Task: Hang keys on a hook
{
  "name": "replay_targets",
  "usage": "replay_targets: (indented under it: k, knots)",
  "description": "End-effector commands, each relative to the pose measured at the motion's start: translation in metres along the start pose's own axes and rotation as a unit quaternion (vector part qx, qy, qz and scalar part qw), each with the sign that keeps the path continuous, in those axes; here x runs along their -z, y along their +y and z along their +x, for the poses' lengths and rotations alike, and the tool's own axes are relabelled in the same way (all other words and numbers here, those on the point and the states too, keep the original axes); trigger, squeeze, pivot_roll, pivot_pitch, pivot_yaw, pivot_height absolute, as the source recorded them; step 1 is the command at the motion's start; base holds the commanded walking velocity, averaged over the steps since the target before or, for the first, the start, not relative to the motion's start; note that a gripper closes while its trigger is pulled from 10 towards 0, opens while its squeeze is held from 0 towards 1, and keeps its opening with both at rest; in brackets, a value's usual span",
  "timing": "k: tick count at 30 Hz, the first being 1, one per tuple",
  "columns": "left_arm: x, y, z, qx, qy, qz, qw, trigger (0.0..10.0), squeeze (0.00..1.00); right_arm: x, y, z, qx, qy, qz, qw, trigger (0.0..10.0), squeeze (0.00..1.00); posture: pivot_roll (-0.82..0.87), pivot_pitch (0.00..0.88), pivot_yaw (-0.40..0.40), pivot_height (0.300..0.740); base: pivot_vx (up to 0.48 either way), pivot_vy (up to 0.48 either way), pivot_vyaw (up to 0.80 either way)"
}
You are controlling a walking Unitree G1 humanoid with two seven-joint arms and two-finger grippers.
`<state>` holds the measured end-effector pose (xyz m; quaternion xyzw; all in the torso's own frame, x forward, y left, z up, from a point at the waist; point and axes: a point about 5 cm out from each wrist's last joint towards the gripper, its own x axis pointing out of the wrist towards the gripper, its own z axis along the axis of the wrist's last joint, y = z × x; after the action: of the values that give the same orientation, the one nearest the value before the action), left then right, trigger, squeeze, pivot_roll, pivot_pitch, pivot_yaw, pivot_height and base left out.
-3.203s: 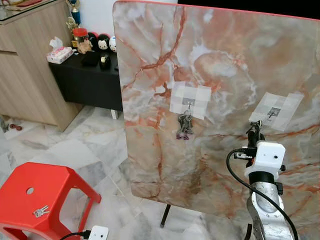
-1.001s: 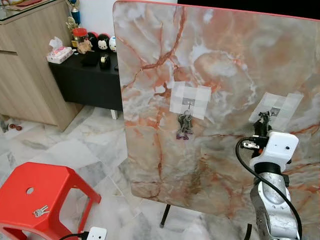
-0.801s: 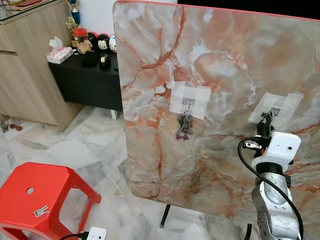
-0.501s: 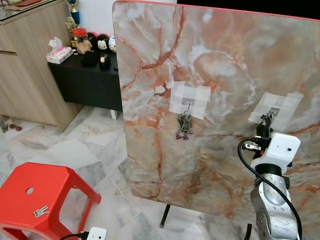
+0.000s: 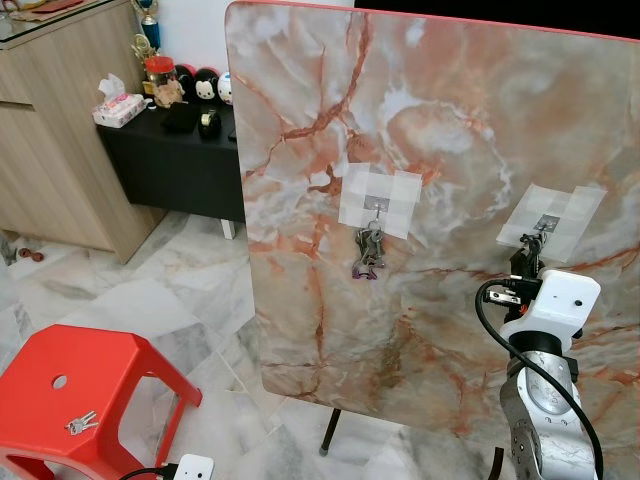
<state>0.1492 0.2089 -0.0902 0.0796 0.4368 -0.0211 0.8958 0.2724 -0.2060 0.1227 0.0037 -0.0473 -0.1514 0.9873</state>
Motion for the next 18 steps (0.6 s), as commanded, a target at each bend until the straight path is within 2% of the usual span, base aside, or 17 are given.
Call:
replay_targets:
  k: [1, 9, 18]
  knots:
    - [0.0073, -0.001, -0.0017, 0.005, 0.017, 0.009, 1.0, 10.0, 0.0, -0.008, -0.0007, 0.0013, -0.001, -0.012, 0.005, 1.0, 10.0, 0.0, 0.04, 0.0, -0.054, 0.74, 0.0, 0.0, 0.0]
    - [0.0046, -0.0033, -0.0006, 0.005, 0.013, 0.009, 1.0, 10.0, 0.0, -0.0086, 0.0075, 0.0033, -0.024, -0.007, 0.014, 1.0, 10.0, 0.0, 0.04, 0.0, -0.054, 0.74, 0.0, 0.0, 0.0]
    - [0.0045, -0.0041, -0.0005, 0.006, 0.013, 0.009, 1.0, 10.0, 0.0, -0.0117, -0.0002, 0.0066, 0.0, -0.01, 0.031, 0.999, 10.0, 0.0, 0.04, 0.0, -0.054, 0.74, 0.0, 0.0, 0.0]
